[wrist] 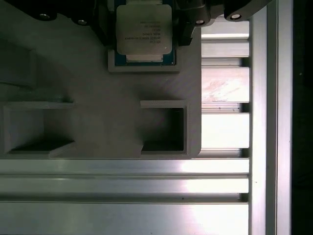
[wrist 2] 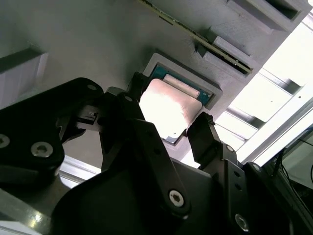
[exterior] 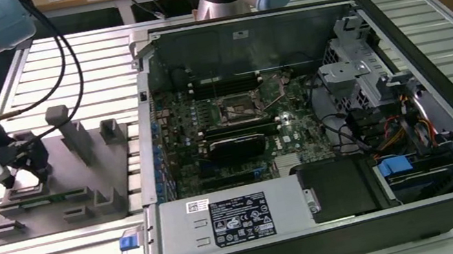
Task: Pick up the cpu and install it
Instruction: 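Pick up the cpu and move it towards the insertion slot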
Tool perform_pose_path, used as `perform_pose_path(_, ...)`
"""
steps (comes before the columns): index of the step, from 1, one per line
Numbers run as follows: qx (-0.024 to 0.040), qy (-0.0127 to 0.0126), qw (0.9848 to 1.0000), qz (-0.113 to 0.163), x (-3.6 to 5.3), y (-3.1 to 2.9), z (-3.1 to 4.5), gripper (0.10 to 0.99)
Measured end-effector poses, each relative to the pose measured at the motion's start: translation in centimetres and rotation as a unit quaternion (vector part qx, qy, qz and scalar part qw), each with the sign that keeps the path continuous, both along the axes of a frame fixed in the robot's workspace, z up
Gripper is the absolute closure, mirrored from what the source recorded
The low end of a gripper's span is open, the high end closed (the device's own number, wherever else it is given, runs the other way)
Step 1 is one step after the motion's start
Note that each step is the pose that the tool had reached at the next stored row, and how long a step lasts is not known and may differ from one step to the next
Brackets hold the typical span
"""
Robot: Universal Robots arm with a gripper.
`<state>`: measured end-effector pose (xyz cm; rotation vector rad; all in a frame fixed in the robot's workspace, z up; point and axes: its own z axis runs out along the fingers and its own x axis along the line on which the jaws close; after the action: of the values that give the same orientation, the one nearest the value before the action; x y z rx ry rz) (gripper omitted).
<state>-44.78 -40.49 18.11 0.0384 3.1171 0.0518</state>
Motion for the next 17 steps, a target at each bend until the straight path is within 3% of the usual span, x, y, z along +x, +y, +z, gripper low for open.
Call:
perform_pose_path(6, 0.0000, 0.0000, 1.0000, 0.000, 0.01, 0.00, 0.00, 0.451)
perform_pose_path(8, 0.0000, 0.0000, 1.0000, 0.000, 0.01, 0.00, 0.00, 0.545)
perform_pose_path(17, -0.0001, 0.0001, 1.0000, 0.000, 0.03, 0.00, 0.09, 0.545)
